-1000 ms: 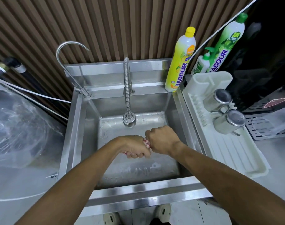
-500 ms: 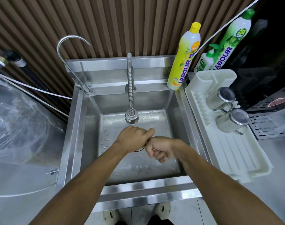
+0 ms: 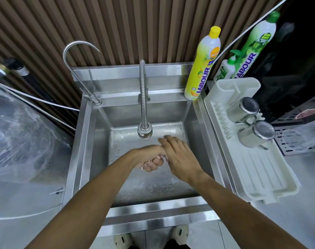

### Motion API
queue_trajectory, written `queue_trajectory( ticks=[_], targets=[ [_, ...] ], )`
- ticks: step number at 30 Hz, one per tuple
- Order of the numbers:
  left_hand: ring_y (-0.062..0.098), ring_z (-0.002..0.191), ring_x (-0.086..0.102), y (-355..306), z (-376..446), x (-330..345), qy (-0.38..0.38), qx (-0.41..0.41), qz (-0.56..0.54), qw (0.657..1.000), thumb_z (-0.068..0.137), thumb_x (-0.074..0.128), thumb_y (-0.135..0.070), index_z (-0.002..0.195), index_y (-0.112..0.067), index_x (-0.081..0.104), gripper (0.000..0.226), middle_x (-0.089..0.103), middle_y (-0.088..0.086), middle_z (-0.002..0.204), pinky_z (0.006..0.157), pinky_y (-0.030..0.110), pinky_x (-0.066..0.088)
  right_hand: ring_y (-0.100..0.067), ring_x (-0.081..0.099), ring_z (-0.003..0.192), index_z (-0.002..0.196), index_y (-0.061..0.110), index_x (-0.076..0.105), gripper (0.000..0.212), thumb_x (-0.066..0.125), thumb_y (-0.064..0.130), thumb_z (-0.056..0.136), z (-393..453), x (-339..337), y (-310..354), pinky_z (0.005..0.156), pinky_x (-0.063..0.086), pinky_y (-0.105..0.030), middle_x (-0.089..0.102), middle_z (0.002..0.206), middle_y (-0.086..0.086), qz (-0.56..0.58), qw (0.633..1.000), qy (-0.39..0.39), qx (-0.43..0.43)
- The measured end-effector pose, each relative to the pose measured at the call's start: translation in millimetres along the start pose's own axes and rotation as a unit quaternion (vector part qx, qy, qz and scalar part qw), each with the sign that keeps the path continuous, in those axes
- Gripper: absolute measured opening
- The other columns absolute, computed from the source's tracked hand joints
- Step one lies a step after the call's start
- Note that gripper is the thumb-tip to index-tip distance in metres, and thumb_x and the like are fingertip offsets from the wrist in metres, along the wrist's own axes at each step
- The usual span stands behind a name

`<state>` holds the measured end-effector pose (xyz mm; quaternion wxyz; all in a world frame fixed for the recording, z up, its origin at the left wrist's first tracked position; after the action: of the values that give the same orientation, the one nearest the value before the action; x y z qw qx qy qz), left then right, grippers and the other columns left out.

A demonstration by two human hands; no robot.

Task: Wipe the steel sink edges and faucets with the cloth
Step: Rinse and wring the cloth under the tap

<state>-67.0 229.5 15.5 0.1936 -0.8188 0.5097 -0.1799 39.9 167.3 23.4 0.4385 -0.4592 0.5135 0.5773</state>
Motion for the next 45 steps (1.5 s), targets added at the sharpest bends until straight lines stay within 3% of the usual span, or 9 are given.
queue_trajectory(
  ticks=[5,9,14,17,24,28,32,36,45],
  targets=[
    [0.008,0.037,0.022,-10.9,-12.0,18.3,0.098,0.002,0.091,0.991,0.089,0.059,-0.019,0.055,-0.027,0.033,0.043,0.027,-0.007,0.046,0.042,0.02,0.013,-0.026,0.057,0.048,0.076,0.015,0.06,0.03,0.087,0.014,0.063,19.4,-19.0,-8.8,0.052,0.037,-0.028,0.061,0.059,-0.003,-0.08,0.992,0.004,-0.102],
    [0.017,0.044,0.032,-18.3,-1.1,12.8,-0.061,0.027,0.254,0.965,0.083,0.066,-0.016,0.056,-0.02,0.039,0.039,0.036,0.0,0.051,0.046,0.024,0.025,-0.025,0.071,0.073,0.091,0.022,0.069,0.019,0.058,0.037,0.093,33.3,-34.0,4.8,0.064,0.039,-0.03,0.074,0.083,0.0,-0.197,0.957,0.187,-0.098],
    [0.027,0.072,0.06,-29.1,2.3,1.3,-0.255,0.107,0.484,0.83,0.083,0.056,-0.016,0.08,-0.015,0.061,0.006,0.065,0.007,0.082,0.064,0.031,0.047,-0.022,0.059,0.067,0.089,0.019,0.066,0.018,0.048,0.021,0.089,34.1,-21.3,8.1,0.065,0.045,-0.032,0.063,0.074,0.003,-0.134,0.959,0.243,0.052],
    [0.037,0.093,0.068,-27.5,5.6,3.0,-0.298,0.147,0.575,0.748,0.089,0.053,-0.013,0.113,-0.014,0.065,0.027,0.07,0.014,0.105,0.069,0.036,0.044,-0.021,0.058,0.069,0.085,0.018,0.061,0.011,0.05,0.018,0.087,25.9,-10.7,1.3,0.067,0.046,-0.03,0.067,0.08,0.002,-0.005,0.948,0.284,0.144],
    [0.039,0.091,0.07,-41.0,12.2,11.8,-0.265,0.248,0.716,0.597,0.102,0.041,-0.014,0.119,-0.007,0.052,0.021,0.071,0.017,0.104,0.066,0.037,0.037,-0.014,0.053,0.057,0.05,0.016,0.059,0.02,0.06,0.003,0.064,-2.5,8.7,-7.2,0.05,0.04,-0.022,0.055,0.051,0.005,0.393,0.802,0.286,0.348],
    [0.04,0.091,0.069,-41.7,11.7,15.2,-0.253,0.282,0.717,0.585,0.103,0.041,-0.016,0.12,-0.005,0.052,0.023,0.07,0.018,0.104,0.067,0.038,0.037,-0.015,0.029,0.041,0.041,0.019,0.041,0.031,0.056,0.0,0.061,-18.9,11.5,0.7,0.043,0.024,-0.022,0.031,0.045,-0.001,0.501,0.728,0.288,0.368],
    [0.026,0.045,0.062,-39.7,11.7,18.2,-0.259,0.369,0.707,0.545,0.076,0.068,-0.019,0.083,-0.013,0.059,0.013,0.061,0.001,0.058,0.045,0.025,0.035,-0.018,0.014,0.048,0.05,0.022,0.023,0.04,0.052,-0.003,0.064,-30.8,16.2,3.1,0.048,0.014,-0.026,0.016,0.057,-0.003,0.574,0.653,0.301,0.39],
    [0.019,0.032,0.051,-50.0,12.5,16.6,-0.318,0.399,0.679,0.528,0.075,0.045,-0.026,0.067,-0.019,0.059,0.018,0.052,-0.005,0.047,0.039,0.017,0.028,-0.017,0.009,0.046,0.06,0.022,0.014,0.042,0.047,-0.003,0.067,-30.8,16.7,-5.1,0.047,0.012,-0.024,0.013,0.059,-0.002,0.623,0.592,0.33,0.391],
    [0.019,0.033,0.051,-69.7,28.5,26.8,-0.369,0.413,0.633,0.541,0.074,0.042,-0.023,0.072,-0.018,0.06,0.019,0.054,-0.005,0.048,0.04,0.019,0.025,-0.016,0.011,0.043,0.061,0.021,0.013,0.041,0.047,-0.003,0.064,-23.2,10.4,-44.3,0.046,0.013,-0.024,0.014,0.057,-0.002,0.604,0.607,0.379,0.352]
  ],
)
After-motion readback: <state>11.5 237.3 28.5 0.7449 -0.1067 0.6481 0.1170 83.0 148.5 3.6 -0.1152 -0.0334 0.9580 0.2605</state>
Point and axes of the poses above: each hand's wrist, its own z-axis towards the middle knuckle, its own x-axis out of the palm, y = z × x, the point moved 5 cm from there along z, towards the middle knuckle
